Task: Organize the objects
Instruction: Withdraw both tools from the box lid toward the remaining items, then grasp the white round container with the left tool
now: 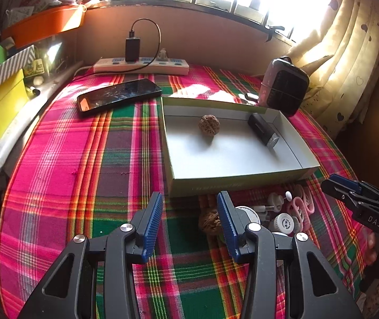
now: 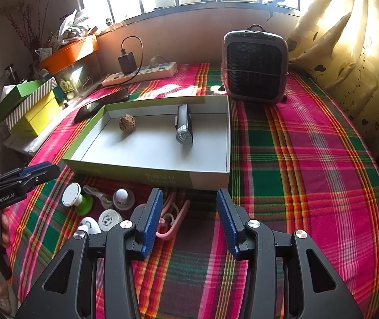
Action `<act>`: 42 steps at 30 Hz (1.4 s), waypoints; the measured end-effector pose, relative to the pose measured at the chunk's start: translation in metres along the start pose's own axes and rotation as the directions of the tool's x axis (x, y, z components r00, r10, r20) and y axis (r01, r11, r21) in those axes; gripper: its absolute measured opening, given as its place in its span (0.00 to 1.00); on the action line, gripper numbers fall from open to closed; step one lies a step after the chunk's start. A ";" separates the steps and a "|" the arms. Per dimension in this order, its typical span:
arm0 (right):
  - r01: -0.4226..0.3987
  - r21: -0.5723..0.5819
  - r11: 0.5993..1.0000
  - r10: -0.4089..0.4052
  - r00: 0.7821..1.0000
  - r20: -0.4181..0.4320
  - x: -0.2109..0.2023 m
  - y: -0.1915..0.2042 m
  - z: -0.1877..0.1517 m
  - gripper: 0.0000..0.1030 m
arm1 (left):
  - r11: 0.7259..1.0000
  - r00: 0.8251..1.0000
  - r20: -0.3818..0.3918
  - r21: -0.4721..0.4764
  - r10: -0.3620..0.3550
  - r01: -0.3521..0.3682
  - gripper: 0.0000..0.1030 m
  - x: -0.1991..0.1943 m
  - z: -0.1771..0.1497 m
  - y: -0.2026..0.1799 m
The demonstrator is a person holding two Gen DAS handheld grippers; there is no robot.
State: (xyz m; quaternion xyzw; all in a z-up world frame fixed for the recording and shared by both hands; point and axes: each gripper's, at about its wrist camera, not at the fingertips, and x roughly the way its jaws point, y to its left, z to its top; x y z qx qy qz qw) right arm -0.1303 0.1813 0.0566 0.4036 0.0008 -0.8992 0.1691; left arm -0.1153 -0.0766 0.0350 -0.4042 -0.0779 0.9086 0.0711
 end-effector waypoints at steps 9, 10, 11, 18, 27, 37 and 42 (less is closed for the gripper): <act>-0.029 -0.008 1.000 0.029 0.999 -0.045 0.010 0.008 -0.011 0.43 | 0.999 0.999 -0.026 -0.024 -0.025 0.025 0.40 0.003 -0.013 0.000; -0.030 -0.013 0.999 0.029 0.998 -0.048 0.011 0.010 -0.011 0.43 | 0.999 0.999 -0.025 -0.024 -0.029 0.028 0.40 0.003 -0.013 -0.001; -0.032 -0.019 0.999 0.031 0.998 -0.052 0.012 0.011 -0.012 0.43 | 0.999 0.999 -0.024 -0.023 -0.033 0.033 0.40 0.002 -0.013 -0.001; -0.003 -0.017 1.000 0.002 0.998 -0.064 0.016 0.010 -0.015 0.45 | 0.997 0.997 -0.012 -0.024 -0.073 0.072 0.40 -0.005 -0.013 -0.008; 0.039 -0.025 0.999 -0.040 0.997 -0.063 0.012 0.005 -0.015 0.47 | 0.994 0.994 -0.036 0.009 -0.104 0.104 0.40 -0.003 -0.016 -0.026; 0.059 -0.049 0.997 -0.064 0.992 -0.106 0.025 0.007 -0.018 0.47 | 0.997 0.996 -0.059 0.034 -0.074 0.076 0.40 0.004 -0.018 -0.034; 0.082 -0.050 0.995 -0.087 0.990 -0.109 0.026 0.001 -0.017 0.47 | 0.997 0.996 -0.068 0.046 -0.056 0.059 0.40 0.009 -0.017 -0.039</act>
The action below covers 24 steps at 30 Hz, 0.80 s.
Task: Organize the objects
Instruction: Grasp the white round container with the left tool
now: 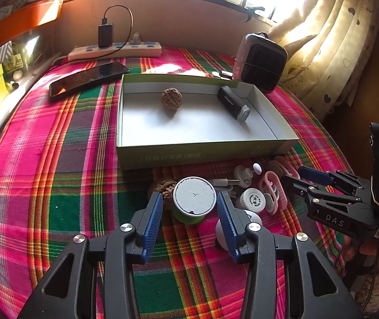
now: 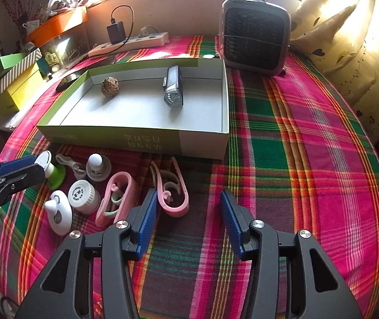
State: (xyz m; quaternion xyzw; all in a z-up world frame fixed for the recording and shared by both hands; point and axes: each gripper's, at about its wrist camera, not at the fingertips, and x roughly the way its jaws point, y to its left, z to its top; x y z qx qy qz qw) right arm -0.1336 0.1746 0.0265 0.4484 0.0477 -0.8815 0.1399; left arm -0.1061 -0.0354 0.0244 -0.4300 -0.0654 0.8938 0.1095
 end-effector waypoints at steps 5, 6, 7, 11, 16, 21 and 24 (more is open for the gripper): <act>0.005 -0.017 1.000 -0.005 1.000 0.003 0.002 0.002 0.002 0.47 | 1.000 1.000 0.009 0.008 0.029 -0.029 0.40 0.003 0.004 -0.002; 0.005 -0.019 1.000 -0.005 1.000 0.004 0.002 0.002 0.003 0.47 | 0.999 0.999 0.009 0.010 0.036 -0.036 0.40 0.003 0.005 -0.003; 0.005 -0.020 1.000 -0.005 1.000 0.004 0.003 0.002 0.003 0.47 | 0.999 0.999 0.009 0.009 0.047 -0.048 0.40 0.004 0.006 -0.003; 0.011 -0.025 1.000 -0.011 1.000 0.008 0.004 0.003 0.004 0.47 | 0.996 0.996 0.012 0.004 0.093 -0.093 0.40 0.006 0.007 -0.003; 0.012 -0.030 0.999 -0.011 1.000 0.011 0.004 0.003 0.004 0.47 | 0.993 0.993 0.011 0.008 0.115 -0.115 0.40 0.008 0.007 -0.005; 0.006 -0.025 1.000 -0.006 1.000 0.016 0.003 0.002 0.003 0.47 | 0.994 0.993 0.010 0.003 0.114 -0.114 0.39 0.007 0.006 -0.004; 0.004 -0.020 1.000 -0.003 1.000 0.020 0.002 0.001 0.003 0.42 | 0.994 0.994 0.012 0.000 0.106 -0.106 0.36 0.006 0.005 -0.004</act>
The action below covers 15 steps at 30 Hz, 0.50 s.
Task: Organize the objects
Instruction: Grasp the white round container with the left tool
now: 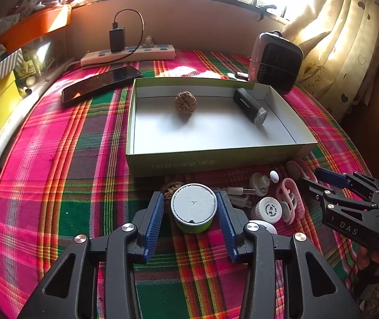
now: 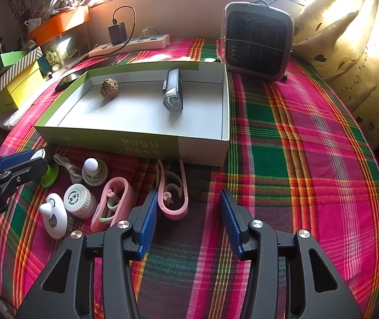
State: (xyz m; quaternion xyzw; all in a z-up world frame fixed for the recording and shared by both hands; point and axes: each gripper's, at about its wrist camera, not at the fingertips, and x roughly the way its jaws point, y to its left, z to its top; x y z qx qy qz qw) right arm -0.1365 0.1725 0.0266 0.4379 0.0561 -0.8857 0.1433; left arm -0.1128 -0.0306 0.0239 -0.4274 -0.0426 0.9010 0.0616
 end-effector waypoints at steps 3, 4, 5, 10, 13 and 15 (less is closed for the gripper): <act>-0.009 0.005 1.000 0.009 1.000 0.003 -0.001 -0.001 0.000 0.35 | 1.000 1.000 0.000 -0.002 -0.008 0.008 0.32 -0.001 -0.001 0.001; -0.012 0.006 1.000 0.012 1.000 0.004 -0.002 -0.001 0.000 0.34 | 1.000 1.000 0.000 -0.002 -0.008 0.008 0.31 -0.002 -0.001 0.001; -0.013 0.006 1.000 0.013 1.000 0.004 -0.002 -0.001 -0.001 0.32 | 1.000 1.000 -0.001 -0.004 -0.010 0.010 0.31 -0.002 -0.001 0.001; -0.016 0.006 1.000 0.016 1.000 0.008 -0.003 0.000 -0.002 0.22 | 1.000 1.000 0.000 -0.012 -0.016 0.016 0.31 -0.004 -0.003 0.003; -0.023 0.009 1.000 0.023 1.000 0.009 -0.004 -0.001 -0.003 0.22 | 1.000 1.000 0.001 -0.012 -0.024 0.024 0.31 -0.006 -0.004 0.004; -0.029 0.011 1.000 0.029 1.000 0.011 -0.006 -0.001 -0.003 0.22 | 0.999 1.000 0.002 -0.011 -0.031 0.031 0.31 -0.007 -0.005 0.005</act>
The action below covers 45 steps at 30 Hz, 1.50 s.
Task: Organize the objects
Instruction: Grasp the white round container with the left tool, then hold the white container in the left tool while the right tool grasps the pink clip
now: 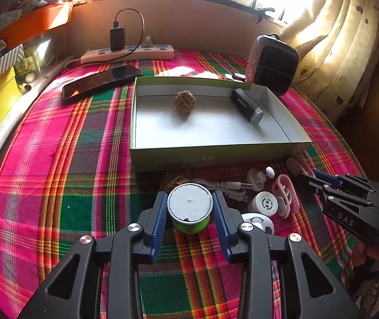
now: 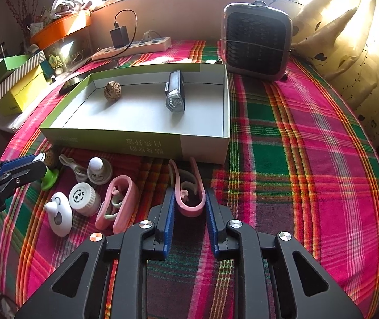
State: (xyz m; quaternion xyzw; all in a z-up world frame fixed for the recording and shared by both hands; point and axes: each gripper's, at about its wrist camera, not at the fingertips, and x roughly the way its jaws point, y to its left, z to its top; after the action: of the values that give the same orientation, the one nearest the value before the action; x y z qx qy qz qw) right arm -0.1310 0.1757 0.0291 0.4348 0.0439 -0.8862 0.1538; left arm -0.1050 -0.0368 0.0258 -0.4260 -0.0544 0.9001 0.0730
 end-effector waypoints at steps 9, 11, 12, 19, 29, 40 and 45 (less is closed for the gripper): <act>-0.002 -0.005 1.000 0.002 1.000 0.000 -0.011 0.000 -0.010 0.22 | 1.000 1.000 0.011 0.014 -0.008 0.008 0.31 -0.012 -0.006 0.005; 0.002 -0.008 1.000 -0.002 1.000 -0.003 -0.012 0.001 -0.013 0.22 | 1.000 1.000 0.012 0.013 -0.009 0.009 0.31 -0.014 -0.007 0.007; 0.003 -0.009 1.000 -0.003 1.000 -0.004 -0.013 0.000 -0.014 0.22 | 1.000 1.000 0.011 0.019 -0.011 0.011 0.31 -0.015 -0.008 0.006; 0.008 0.002 1.000 -0.008 1.000 -0.008 -0.014 -0.003 -0.019 0.22 | 1.000 1.000 0.000 0.023 -0.008 0.008 0.31 -0.013 -0.013 0.008; 0.004 0.004 1.000 -0.004 1.000 -0.007 -0.013 -0.004 -0.018 0.22 | 0.999 1.000 -0.006 0.016 -0.028 0.028 0.31 -0.009 -0.012 0.010; 0.015 -0.018 1.000 -0.015 1.000 -0.004 -0.008 0.001 -0.015 0.34 | 0.999 0.999 -0.026 0.020 -0.035 0.035 0.34 -0.003 -0.014 0.010; 0.026 -0.016 1.000 -0.026 1.000 -0.002 -0.007 0.001 -0.013 0.34 | 1.000 0.999 -0.033 0.014 -0.027 0.027 0.35 0.003 -0.014 0.011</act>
State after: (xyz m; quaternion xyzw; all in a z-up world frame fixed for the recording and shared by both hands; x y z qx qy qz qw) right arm -0.1170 0.1793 0.0264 0.4342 0.0567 -0.8871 0.1458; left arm -0.0969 -0.0466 0.0131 -0.4393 -0.0525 0.8923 0.0892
